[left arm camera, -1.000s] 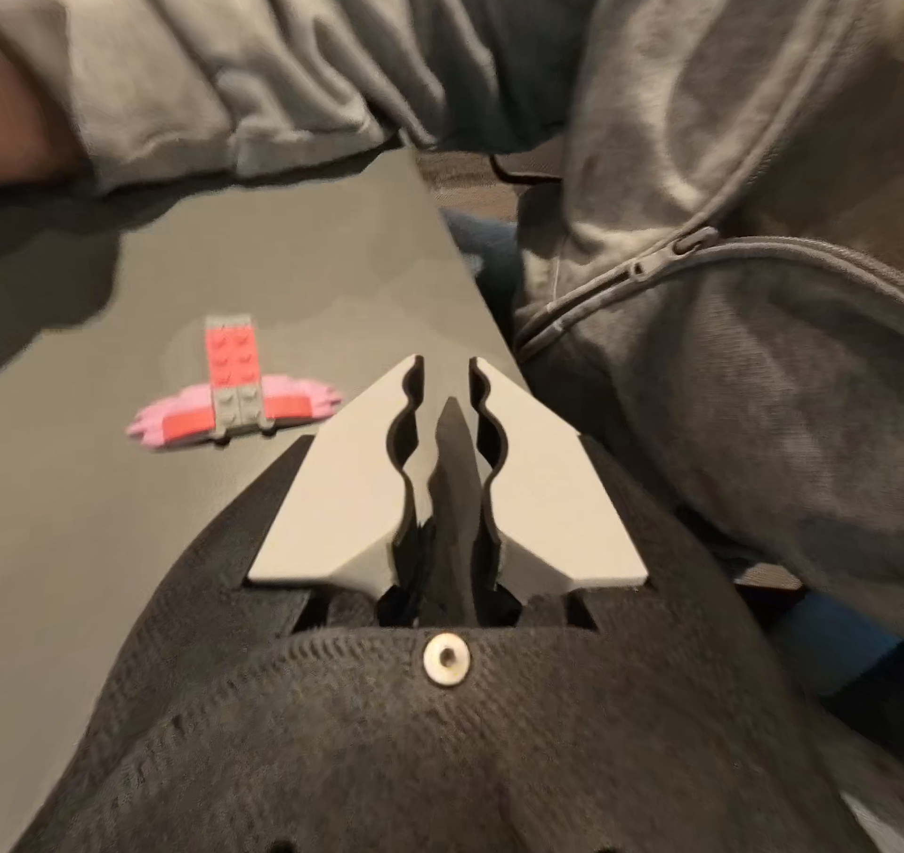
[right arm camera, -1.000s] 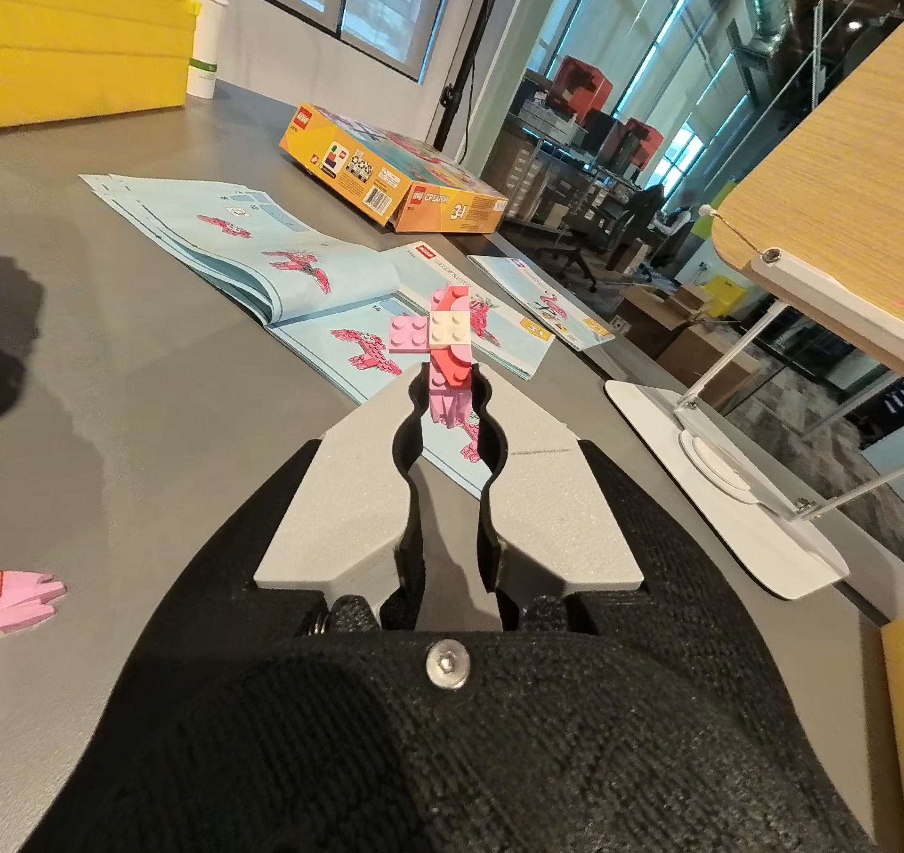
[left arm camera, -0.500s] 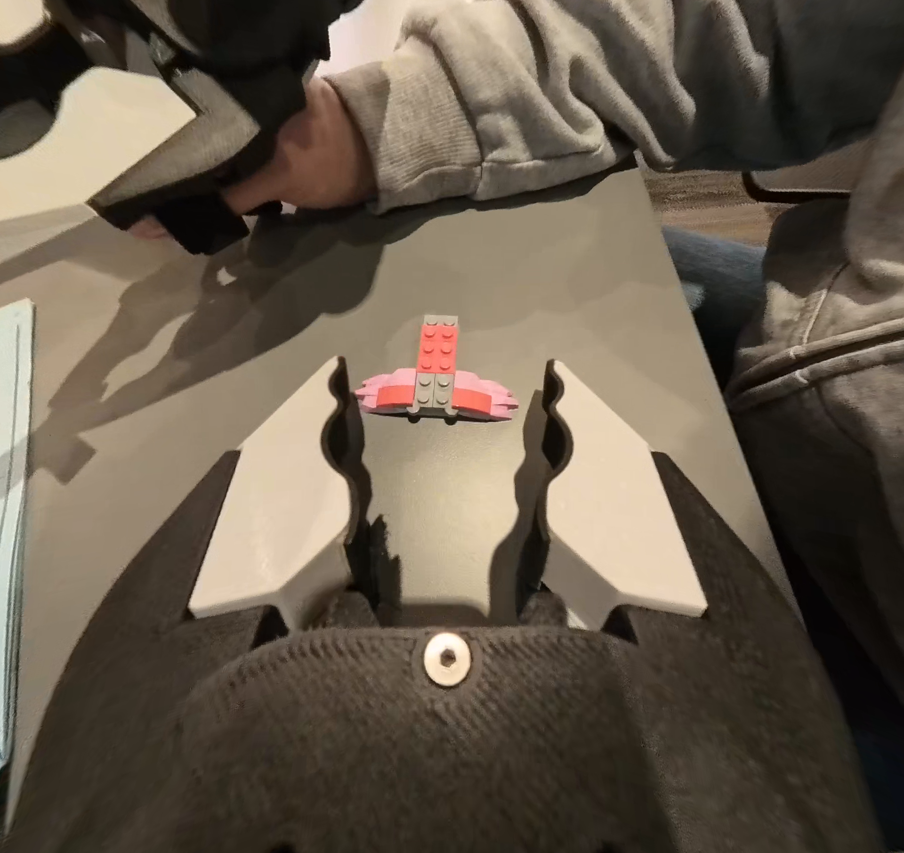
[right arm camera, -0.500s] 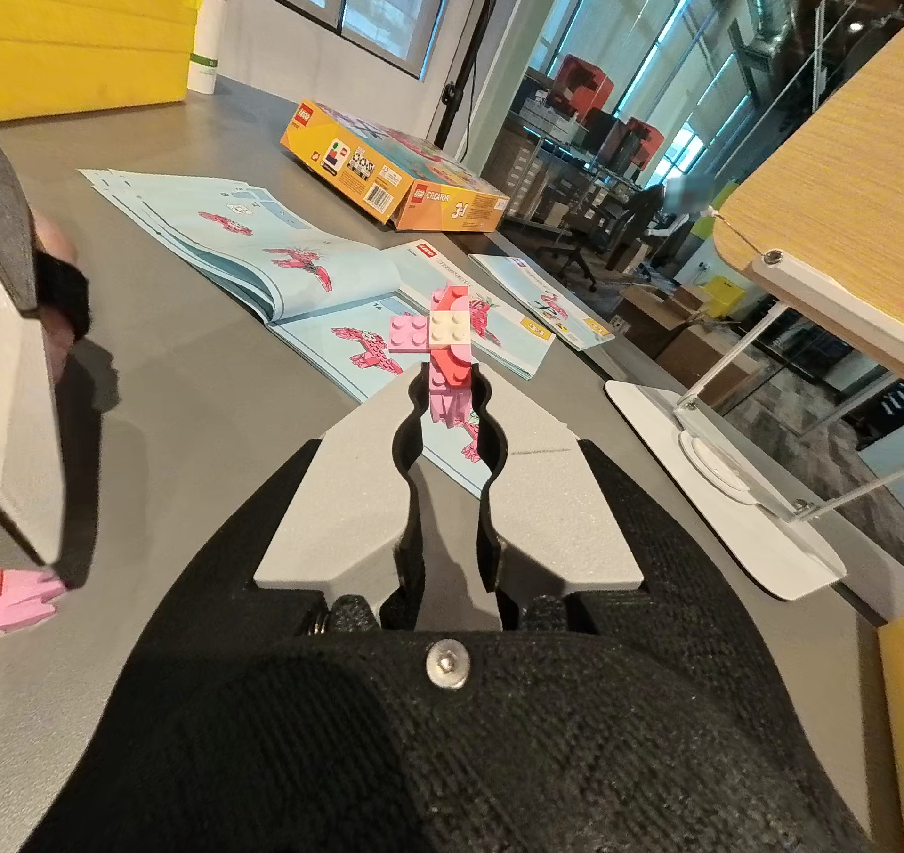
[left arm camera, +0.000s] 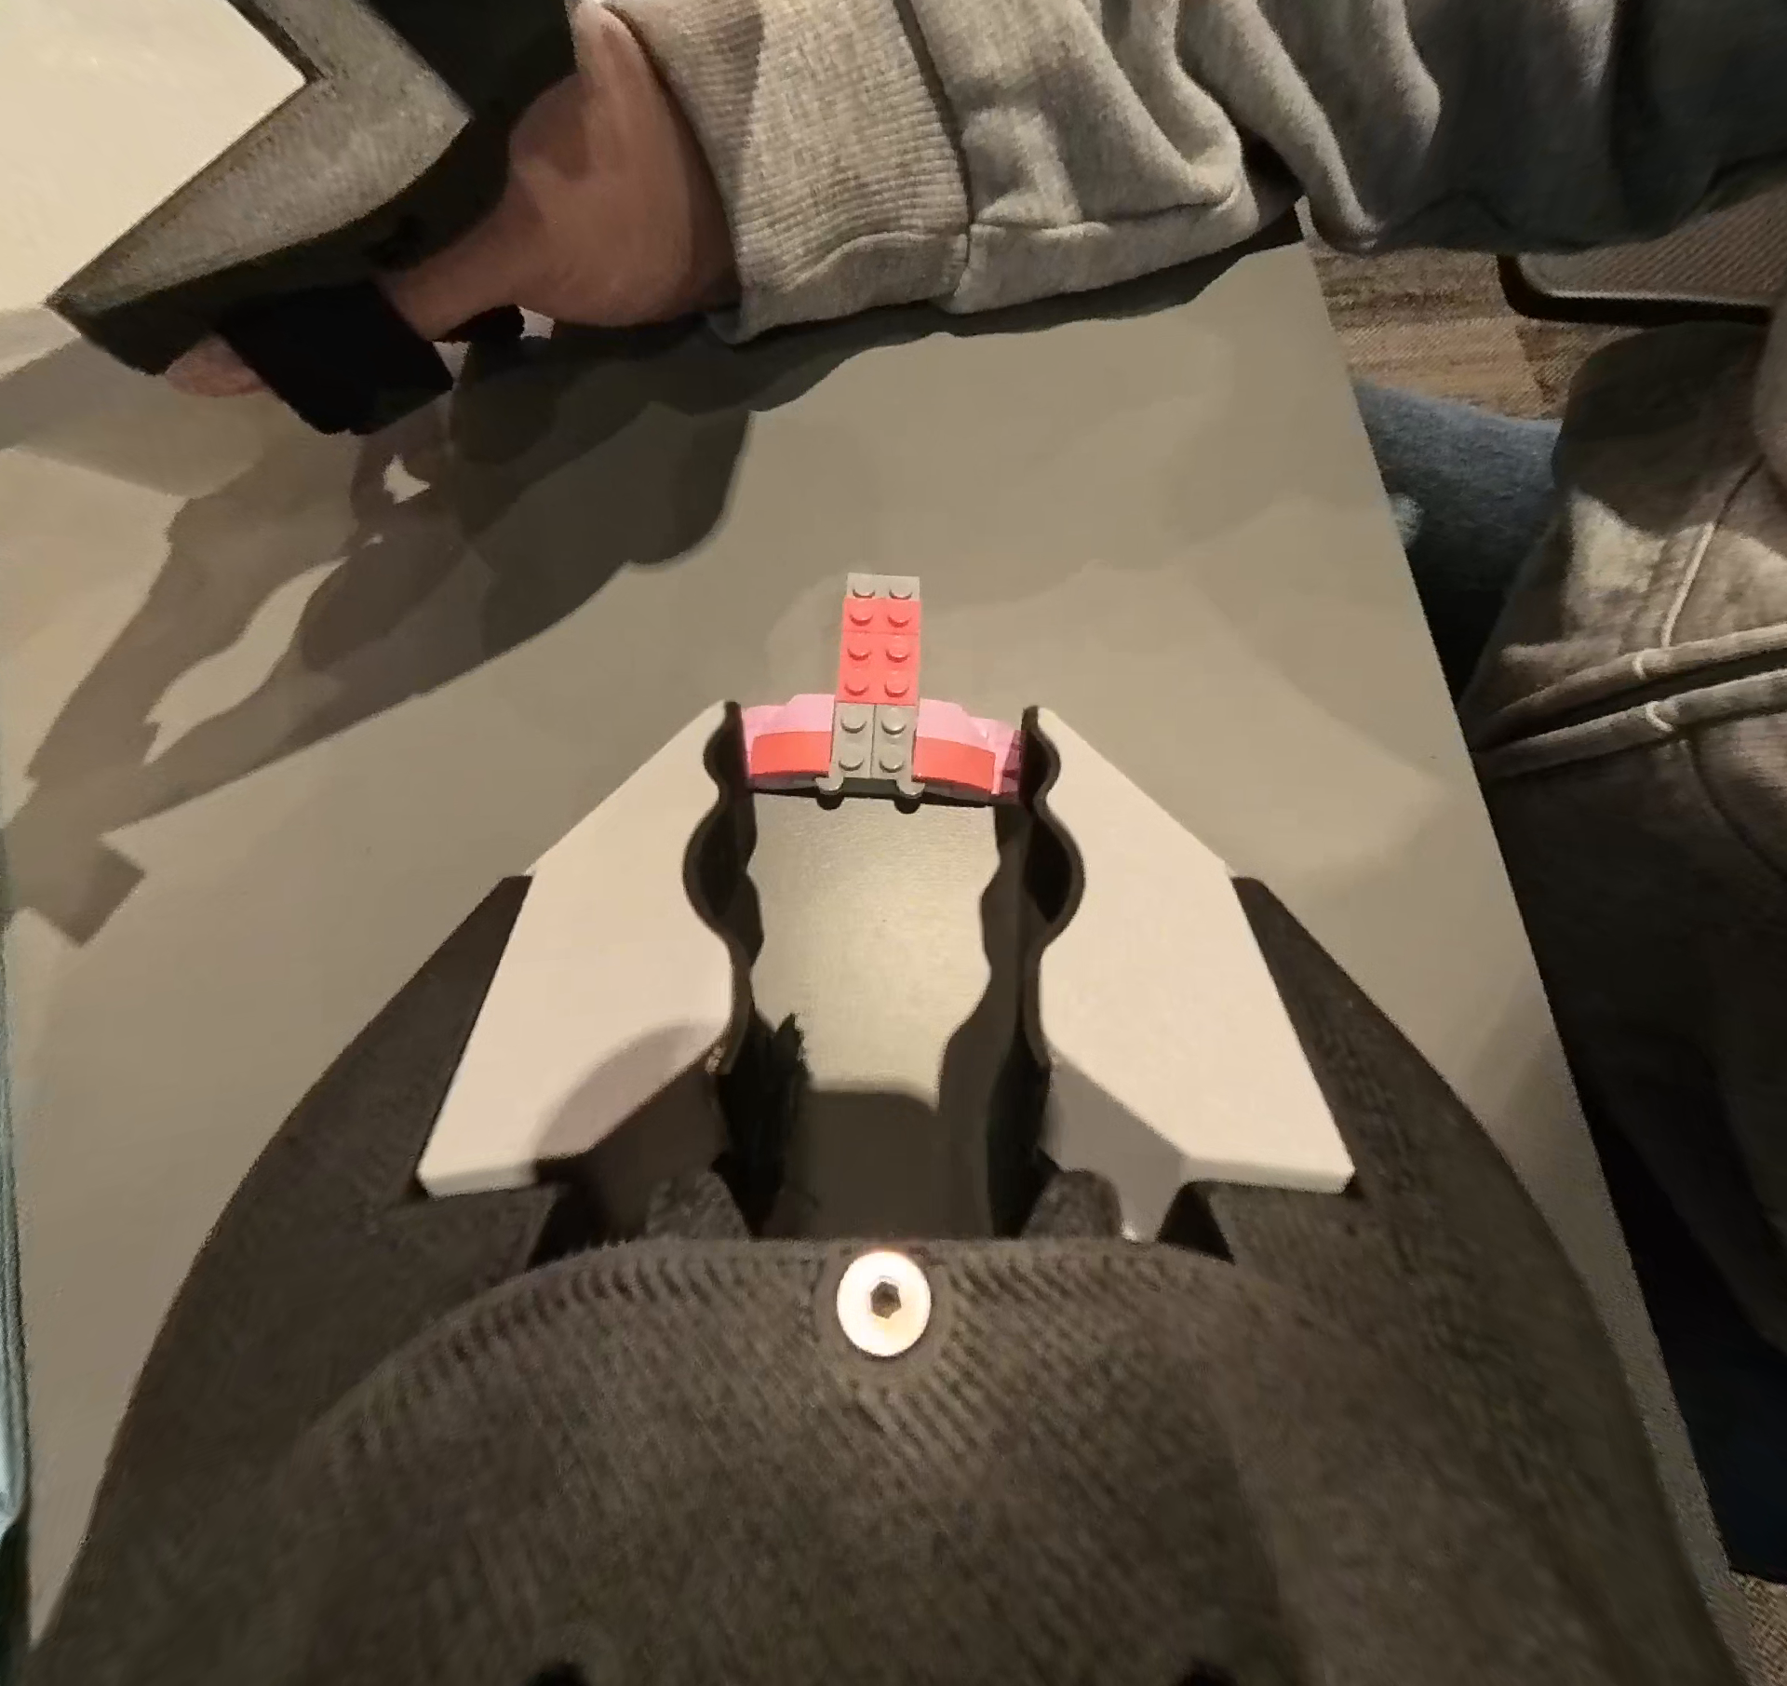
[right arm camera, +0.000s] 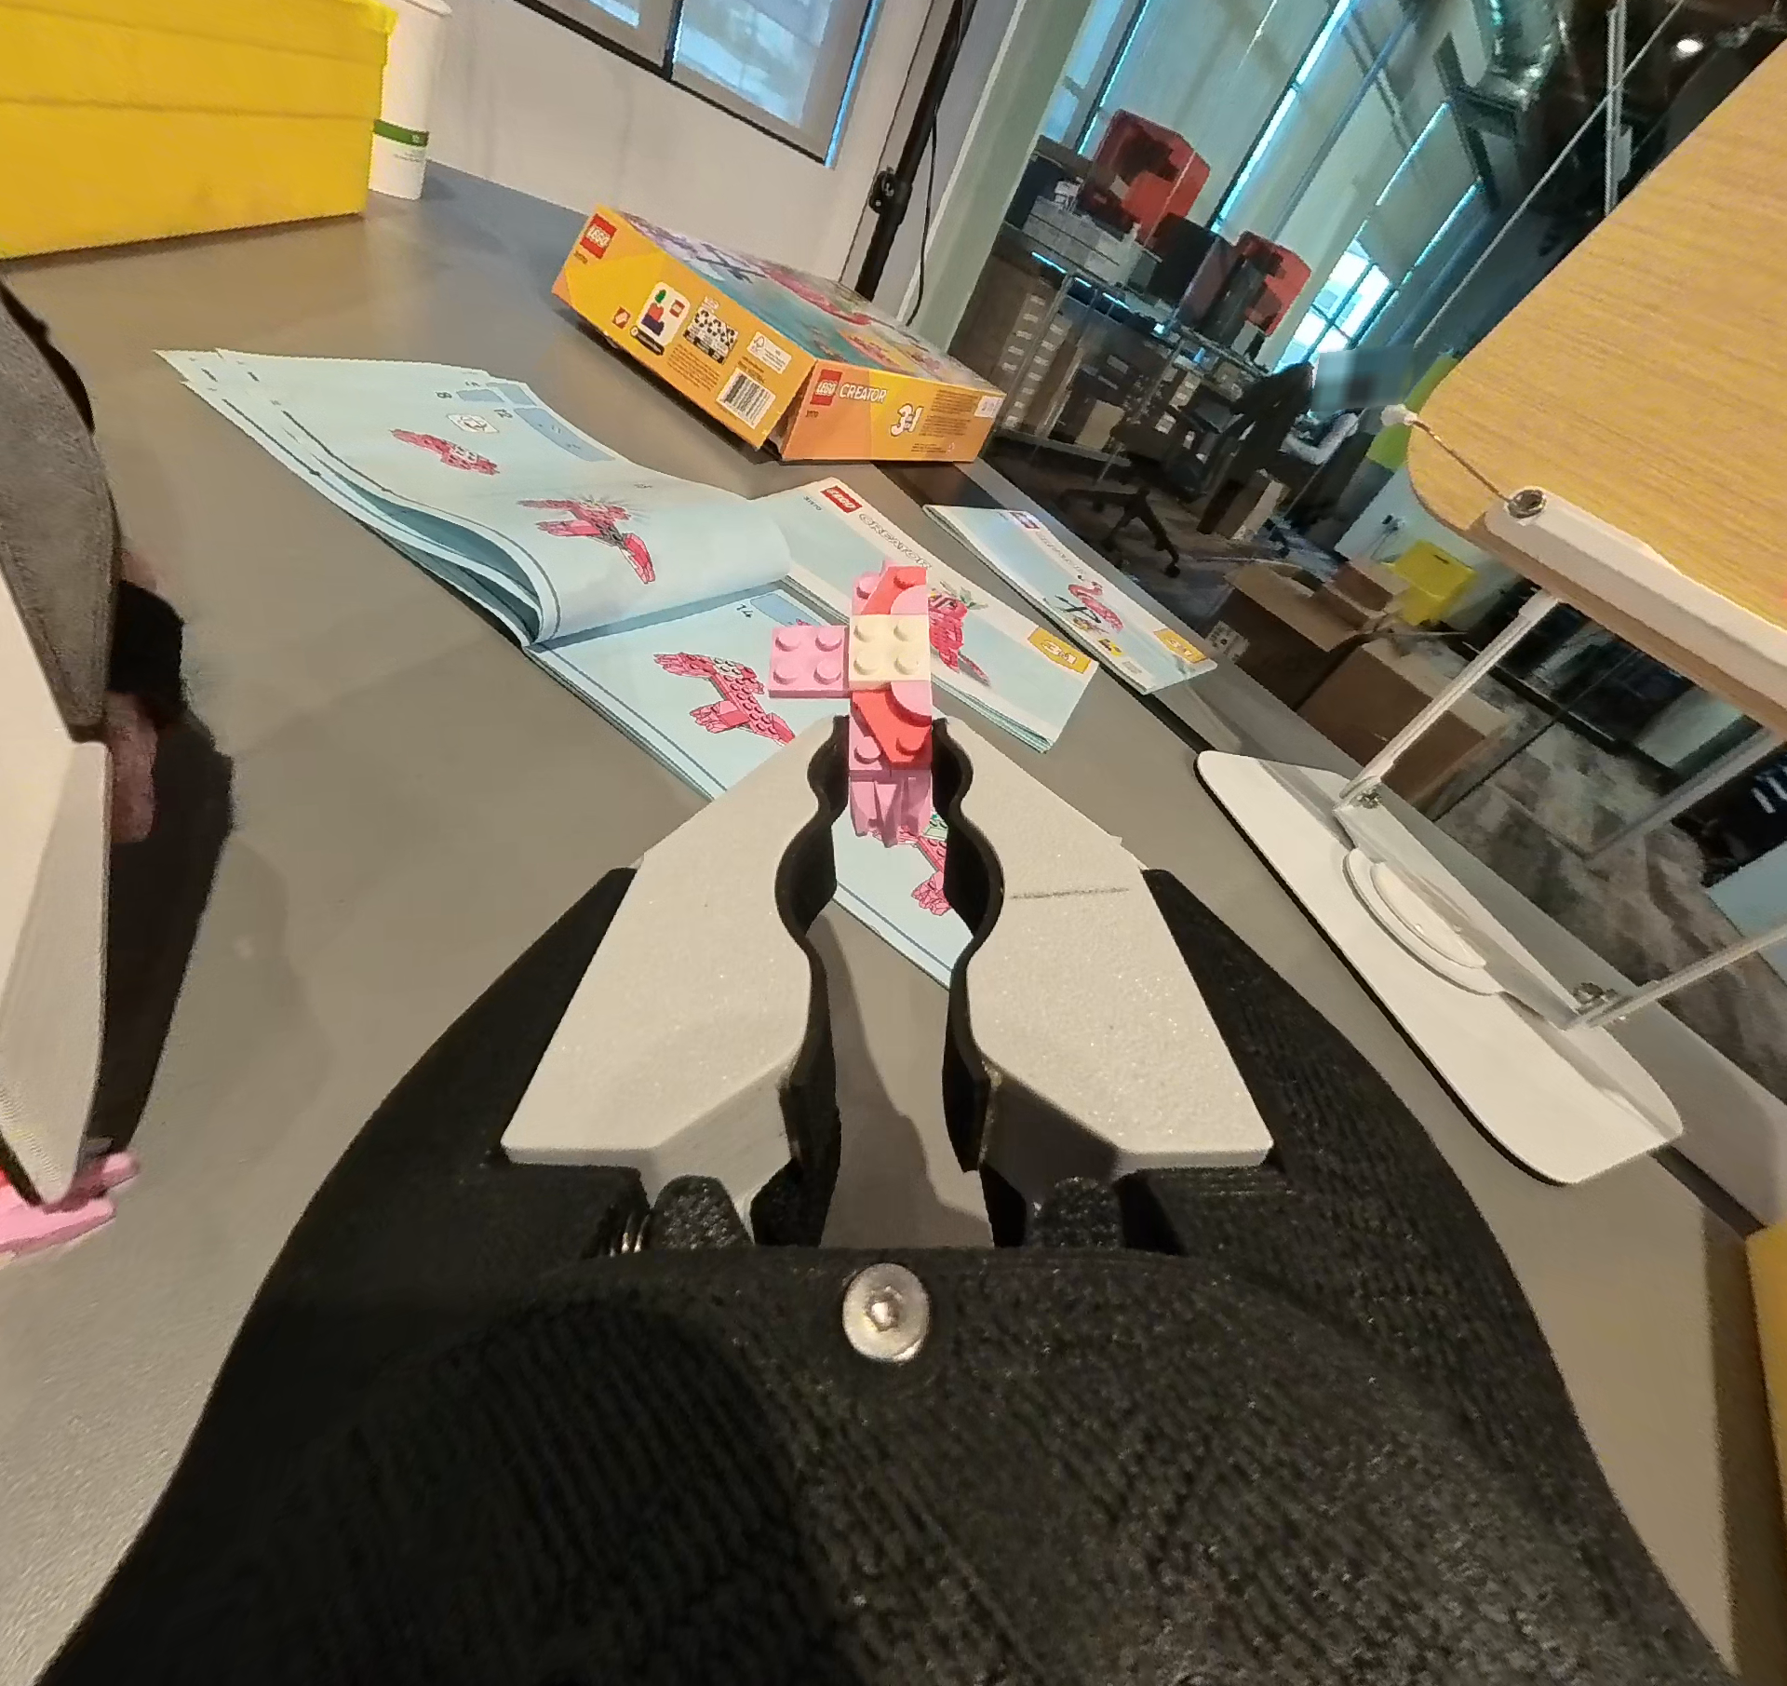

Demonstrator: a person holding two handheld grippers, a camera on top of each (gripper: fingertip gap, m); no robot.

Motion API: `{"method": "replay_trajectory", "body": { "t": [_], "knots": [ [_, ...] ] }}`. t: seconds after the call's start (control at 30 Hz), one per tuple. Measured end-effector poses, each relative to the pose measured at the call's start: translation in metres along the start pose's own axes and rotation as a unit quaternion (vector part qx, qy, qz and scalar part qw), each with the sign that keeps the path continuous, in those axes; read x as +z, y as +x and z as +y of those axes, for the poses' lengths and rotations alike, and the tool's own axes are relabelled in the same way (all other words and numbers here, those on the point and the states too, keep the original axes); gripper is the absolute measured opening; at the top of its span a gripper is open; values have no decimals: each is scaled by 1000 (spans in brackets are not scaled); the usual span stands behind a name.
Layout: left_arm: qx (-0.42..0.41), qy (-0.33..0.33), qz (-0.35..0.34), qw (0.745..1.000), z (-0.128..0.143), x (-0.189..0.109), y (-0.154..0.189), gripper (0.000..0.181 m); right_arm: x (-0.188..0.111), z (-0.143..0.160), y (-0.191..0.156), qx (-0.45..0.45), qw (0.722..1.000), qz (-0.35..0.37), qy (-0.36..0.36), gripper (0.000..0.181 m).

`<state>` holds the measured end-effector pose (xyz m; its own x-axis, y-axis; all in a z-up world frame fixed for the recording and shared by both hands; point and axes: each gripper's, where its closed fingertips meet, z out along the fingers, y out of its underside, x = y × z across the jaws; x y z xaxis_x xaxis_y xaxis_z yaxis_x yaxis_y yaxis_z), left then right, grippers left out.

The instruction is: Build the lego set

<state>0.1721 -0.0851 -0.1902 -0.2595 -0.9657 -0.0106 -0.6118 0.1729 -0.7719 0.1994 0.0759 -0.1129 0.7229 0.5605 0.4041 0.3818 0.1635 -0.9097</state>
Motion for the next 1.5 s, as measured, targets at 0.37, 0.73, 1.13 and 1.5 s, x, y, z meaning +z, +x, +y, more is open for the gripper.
{"method": "replay_trajectory", "body": {
  "t": [0.37,0.73,1.13,1.5],
  "knots": [
    [18,-27,-16,999,2,5,-2,53,-42,-61,-12,281,910,-233,198,15],
    [-4,-23,-41,999,8,-4,-14,44,-72,-82,-3,433,768,-377,282,15],
    [-122,-23,-195,973,25,-26,-75,37,-29,-43,-6,477,818,-293,133,15],
    [-148,-27,-115,982,30,-35,-59,61,-34,32,-46,349,911,-123,-181,14]
  ]
}}
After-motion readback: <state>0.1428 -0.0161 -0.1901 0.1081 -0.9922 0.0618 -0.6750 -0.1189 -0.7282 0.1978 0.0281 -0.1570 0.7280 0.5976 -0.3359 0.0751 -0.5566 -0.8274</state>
